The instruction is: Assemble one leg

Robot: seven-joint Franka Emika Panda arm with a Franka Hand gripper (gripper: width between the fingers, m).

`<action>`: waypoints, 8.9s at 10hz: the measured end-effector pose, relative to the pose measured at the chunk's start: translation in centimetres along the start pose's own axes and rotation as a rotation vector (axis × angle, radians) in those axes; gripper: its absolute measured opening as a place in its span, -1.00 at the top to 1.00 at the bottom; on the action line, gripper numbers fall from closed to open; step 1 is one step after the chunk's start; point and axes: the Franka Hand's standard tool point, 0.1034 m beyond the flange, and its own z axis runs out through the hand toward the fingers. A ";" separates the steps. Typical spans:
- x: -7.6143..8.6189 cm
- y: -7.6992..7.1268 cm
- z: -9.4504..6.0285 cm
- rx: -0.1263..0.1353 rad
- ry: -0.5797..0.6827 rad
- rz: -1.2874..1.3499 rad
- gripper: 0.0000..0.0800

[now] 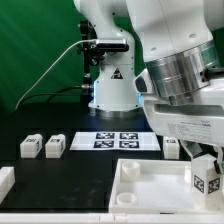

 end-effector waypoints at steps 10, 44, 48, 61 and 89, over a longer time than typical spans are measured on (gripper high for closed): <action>-1.6 0.0 0.4 -0.037 0.038 -0.393 -0.62; -0.5 0.7 1.0 -0.206 0.086 -0.948 -0.16; -0.7 0.6 1.0 -0.168 0.103 -0.589 0.27; -0.5 0.6 1.4 -0.118 0.081 -0.039 -0.60; -0.4 -0.2 1.1 -0.068 0.123 0.788 -0.47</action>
Offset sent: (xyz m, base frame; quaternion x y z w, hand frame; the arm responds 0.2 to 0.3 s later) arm 0.0000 0.0000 0.0000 0.0000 0.0000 0.0000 1.0000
